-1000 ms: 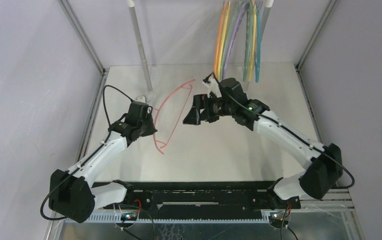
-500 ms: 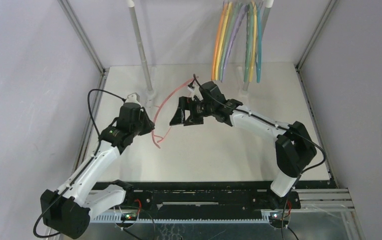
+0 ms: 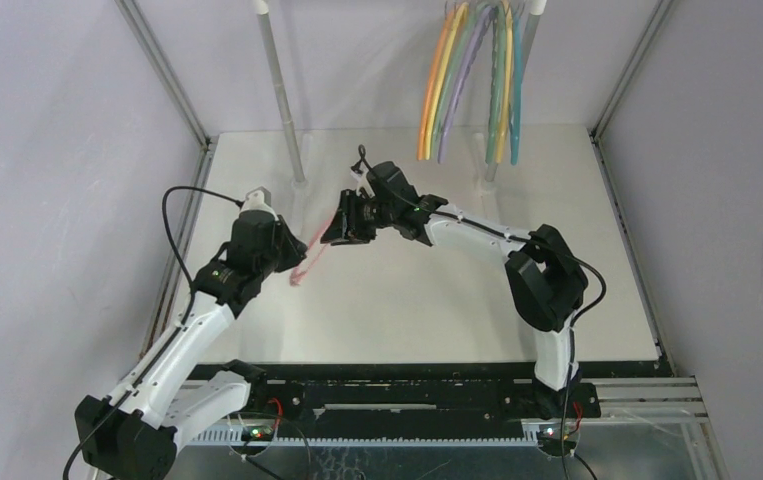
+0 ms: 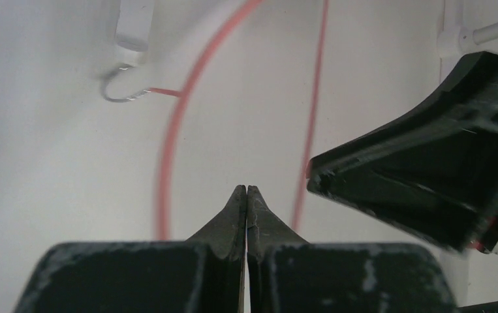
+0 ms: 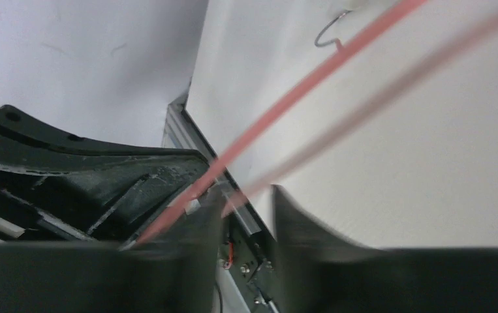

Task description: Organize the hangers

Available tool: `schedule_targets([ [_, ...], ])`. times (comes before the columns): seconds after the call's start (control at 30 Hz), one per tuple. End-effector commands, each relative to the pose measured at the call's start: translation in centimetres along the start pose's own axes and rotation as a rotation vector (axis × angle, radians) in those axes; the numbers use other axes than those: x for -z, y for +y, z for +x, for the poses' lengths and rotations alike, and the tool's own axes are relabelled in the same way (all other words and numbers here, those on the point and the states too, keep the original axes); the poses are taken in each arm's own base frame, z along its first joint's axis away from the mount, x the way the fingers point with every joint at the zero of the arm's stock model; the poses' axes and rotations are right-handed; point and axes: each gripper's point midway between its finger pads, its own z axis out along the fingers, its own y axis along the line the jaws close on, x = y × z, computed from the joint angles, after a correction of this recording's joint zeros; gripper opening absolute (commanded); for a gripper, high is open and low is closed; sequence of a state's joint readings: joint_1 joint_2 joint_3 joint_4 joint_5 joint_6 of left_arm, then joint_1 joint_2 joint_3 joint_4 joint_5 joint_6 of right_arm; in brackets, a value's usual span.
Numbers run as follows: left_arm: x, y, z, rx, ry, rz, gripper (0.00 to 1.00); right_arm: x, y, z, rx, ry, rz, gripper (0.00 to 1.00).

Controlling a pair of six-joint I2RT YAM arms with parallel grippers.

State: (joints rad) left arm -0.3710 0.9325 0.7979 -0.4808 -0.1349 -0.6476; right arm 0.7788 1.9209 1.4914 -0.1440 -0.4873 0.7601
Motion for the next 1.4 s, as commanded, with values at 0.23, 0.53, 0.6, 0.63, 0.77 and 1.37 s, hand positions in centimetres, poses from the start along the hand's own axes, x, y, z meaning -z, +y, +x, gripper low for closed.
schedule_targets([
  [0.23,0.4,-0.1,-0.2,0.025,-0.044,0.030,0.00,-0.9,2.9,-1.6,0.027,-0.038,-0.094,0.00],
  [0.53,0.5,2.7,0.6,0.081,-0.023,-0.077,0.02,-0.4,-0.1,-0.5,0.155,0.029,0.100,0.22],
  [0.6,-0.2,3.7,1.5,0.123,-0.002,-0.100,0.21,-0.1,-0.8,0.1,0.201,0.056,0.158,0.43],
  [0.63,-0.5,4.1,1.9,0.150,0.006,-0.107,0.27,0.0,-0.9,0.3,0.229,0.055,0.168,0.45],
  [0.77,-1.2,5.4,2.9,0.235,0.026,-0.123,0.45,1.1,-0.9,0.4,0.309,0.045,0.213,0.52],
  [1.37,-3.2,7.7,3.2,0.272,0.051,-0.210,0.46,10.9,3.2,-4.2,0.530,-0.251,0.420,1.00],
])
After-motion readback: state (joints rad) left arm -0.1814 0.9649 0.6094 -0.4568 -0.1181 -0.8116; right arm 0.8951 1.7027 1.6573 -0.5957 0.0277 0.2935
